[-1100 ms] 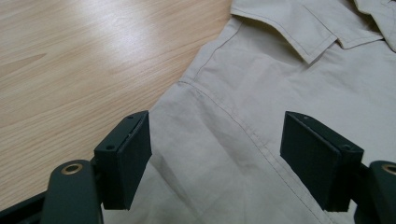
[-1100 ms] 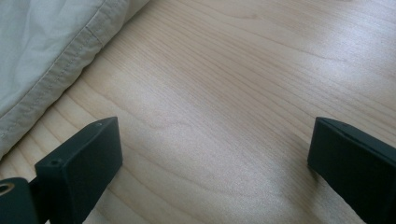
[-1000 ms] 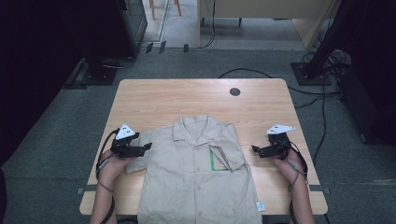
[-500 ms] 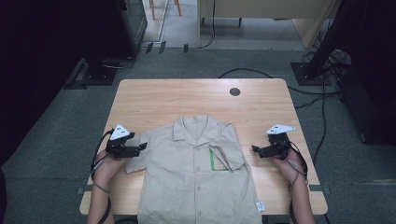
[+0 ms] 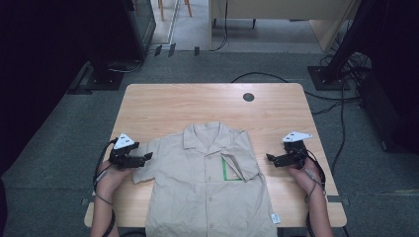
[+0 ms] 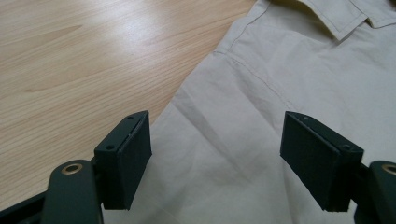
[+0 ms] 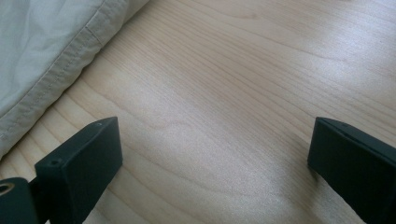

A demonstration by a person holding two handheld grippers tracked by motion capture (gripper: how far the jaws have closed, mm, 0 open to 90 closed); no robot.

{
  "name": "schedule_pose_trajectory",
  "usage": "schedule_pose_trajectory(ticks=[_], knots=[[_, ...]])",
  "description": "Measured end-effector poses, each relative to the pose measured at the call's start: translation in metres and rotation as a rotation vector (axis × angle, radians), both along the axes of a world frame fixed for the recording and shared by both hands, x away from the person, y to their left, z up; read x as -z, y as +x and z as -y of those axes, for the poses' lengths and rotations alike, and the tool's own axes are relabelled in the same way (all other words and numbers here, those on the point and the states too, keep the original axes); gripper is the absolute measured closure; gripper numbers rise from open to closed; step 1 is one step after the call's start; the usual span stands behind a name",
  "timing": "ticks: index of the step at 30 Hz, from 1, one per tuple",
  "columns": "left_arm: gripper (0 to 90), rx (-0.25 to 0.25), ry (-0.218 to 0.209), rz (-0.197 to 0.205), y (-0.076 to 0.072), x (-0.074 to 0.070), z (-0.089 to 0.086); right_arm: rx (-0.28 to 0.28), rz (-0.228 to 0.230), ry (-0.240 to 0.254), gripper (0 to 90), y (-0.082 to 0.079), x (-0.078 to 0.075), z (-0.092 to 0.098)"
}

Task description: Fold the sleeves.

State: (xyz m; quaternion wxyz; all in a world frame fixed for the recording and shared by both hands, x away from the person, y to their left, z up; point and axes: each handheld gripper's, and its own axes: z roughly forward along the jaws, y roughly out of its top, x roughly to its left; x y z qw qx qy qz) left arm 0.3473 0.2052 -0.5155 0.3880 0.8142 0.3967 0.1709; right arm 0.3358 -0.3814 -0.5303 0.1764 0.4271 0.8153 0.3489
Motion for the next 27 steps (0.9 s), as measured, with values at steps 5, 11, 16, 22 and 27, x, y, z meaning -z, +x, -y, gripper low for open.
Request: schedule_pose_trajectory(ticks=[5,11,16,22,27], knots=[[24.8,-0.008,0.003,-0.008,0.001,0.002,-0.002,0.000,0.000,0.000,2.6,0.000,0.000,0.000],[24.8,-0.027,0.003,-0.004,0.000,0.003,-0.008,0.000,0.000,0.000,2.5,0.000,0.000,0.000],[24.9,-0.032,0.004,-0.005,-0.001,0.005,-0.010,0.000,0.000,0.000,2.6,0.000,0.000,0.000],[26.2,-0.043,0.008,-0.002,-0.002,0.007,-0.017,0.000,0.000,0.000,2.6,0.000,0.000,0.000],[29.4,-0.059,0.002,-0.003,-0.004,0.006,-0.022,0.000,0.000,0.000,2.6,0.000,0.000,0.000]])
